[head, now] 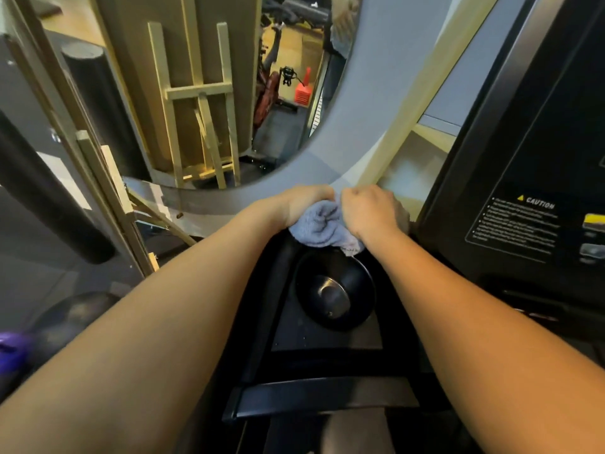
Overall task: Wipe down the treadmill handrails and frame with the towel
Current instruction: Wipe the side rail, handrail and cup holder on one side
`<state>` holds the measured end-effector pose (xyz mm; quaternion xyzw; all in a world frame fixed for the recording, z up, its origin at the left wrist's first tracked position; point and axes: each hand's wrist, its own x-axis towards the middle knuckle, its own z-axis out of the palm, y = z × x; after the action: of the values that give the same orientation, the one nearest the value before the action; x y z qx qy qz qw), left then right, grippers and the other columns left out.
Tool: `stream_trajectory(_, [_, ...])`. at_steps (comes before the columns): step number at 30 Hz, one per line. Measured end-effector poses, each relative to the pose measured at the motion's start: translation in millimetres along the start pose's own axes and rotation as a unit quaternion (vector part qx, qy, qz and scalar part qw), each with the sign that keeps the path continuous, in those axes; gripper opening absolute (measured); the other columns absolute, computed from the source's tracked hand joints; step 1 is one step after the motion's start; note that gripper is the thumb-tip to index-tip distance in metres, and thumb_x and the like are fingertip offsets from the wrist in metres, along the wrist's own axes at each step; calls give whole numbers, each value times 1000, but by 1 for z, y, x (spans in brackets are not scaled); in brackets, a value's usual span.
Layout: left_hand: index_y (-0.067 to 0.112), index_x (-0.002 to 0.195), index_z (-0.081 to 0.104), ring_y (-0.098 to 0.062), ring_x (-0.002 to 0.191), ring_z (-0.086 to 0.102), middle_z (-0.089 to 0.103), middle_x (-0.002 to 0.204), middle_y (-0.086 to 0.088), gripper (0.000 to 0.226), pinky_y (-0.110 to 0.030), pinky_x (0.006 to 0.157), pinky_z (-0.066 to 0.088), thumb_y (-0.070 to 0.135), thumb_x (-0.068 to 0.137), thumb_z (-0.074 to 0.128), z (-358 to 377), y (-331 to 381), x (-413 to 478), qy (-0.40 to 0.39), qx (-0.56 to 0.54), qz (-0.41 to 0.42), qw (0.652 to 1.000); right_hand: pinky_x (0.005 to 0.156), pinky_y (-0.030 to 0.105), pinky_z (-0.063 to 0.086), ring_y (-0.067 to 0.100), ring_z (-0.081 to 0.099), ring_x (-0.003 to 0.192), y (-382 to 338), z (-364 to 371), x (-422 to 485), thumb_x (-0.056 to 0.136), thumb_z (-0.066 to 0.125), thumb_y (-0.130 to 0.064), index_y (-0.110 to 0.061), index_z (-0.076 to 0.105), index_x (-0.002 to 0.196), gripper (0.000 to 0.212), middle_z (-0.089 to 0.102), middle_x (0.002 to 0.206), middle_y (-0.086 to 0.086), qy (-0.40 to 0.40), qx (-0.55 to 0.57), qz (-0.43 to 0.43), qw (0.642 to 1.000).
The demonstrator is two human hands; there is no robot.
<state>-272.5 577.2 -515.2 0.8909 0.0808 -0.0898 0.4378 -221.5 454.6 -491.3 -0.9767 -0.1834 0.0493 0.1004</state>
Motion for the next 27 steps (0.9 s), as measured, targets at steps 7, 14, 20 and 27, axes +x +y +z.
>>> stream_trajectory(7, [10, 123, 53, -32, 123, 51, 54, 136, -16, 37, -33, 86, 33, 34, 106, 30, 6, 2, -22, 53, 143, -30, 988, 100, 42, 36, 36, 53, 121, -1, 2, -6, 103, 15, -43, -13, 61, 124, 59, 60, 129, 19, -31, -25, -79, 996])
stream_trajectory(14, [32, 149, 29, -34, 133, 39, 35, 154, 1, 63, -44, 105, 35, 51, 89, 24, 36, -8, -78, 169, 202, -4, 965, 96, 52, 36, 42, 56, 105, 10, 31, -55, 89, 10, -47, -11, 53, 129, 69, 63, 110, 25, 63, -122, -157, 978])
stream_trajectory(20, [48, 151, 5, -40, 142, 21, 11, 163, 5, 71, -56, 109, 23, 50, 87, 37, 48, 7, -63, 117, 356, 24, 927, 117, 54, 15, 47, 12, 144, 22, 29, -84, 98, 32, -41, -1, -4, 152, 75, 12, 152, 37, 6, -194, -90, 977])
stream_trajectory(27, [42, 150, 24, -27, 135, 41, 31, 157, 8, 69, -48, 110, 31, 48, 89, 55, 45, 24, -19, 85, 328, 126, 932, 86, 39, 41, 36, 55, 109, 29, 6, -96, 95, 44, -43, 8, 2, 150, 85, 57, 123, 24, 19, -304, -92, 948])
